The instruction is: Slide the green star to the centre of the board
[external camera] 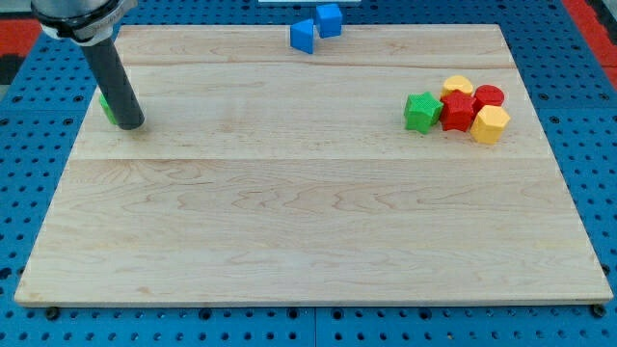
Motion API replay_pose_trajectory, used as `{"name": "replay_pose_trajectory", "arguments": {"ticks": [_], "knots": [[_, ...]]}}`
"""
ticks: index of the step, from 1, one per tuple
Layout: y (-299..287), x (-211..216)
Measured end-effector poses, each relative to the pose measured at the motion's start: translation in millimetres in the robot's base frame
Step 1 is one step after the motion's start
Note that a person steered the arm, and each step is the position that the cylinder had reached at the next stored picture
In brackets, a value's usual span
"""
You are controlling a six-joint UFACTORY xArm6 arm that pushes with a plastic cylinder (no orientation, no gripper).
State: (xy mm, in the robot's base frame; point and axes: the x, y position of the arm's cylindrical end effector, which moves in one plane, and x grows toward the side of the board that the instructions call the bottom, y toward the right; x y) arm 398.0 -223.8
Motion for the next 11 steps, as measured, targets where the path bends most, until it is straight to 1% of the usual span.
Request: {"name": "replay_pose_trajectory", "arguments": {"ticks": [1, 2, 3, 4, 5, 6, 8, 9, 10, 11], "knots": [[-26.3, 20.2], [-60.9, -0.7], [-39.2, -15.6], [-32.7, -15.4], [-0.9, 12.3], [111.7, 60.8], [376.0, 77.3], [459.4, 69.1], [441.9, 37.4], [410.4, 19.9]]}}
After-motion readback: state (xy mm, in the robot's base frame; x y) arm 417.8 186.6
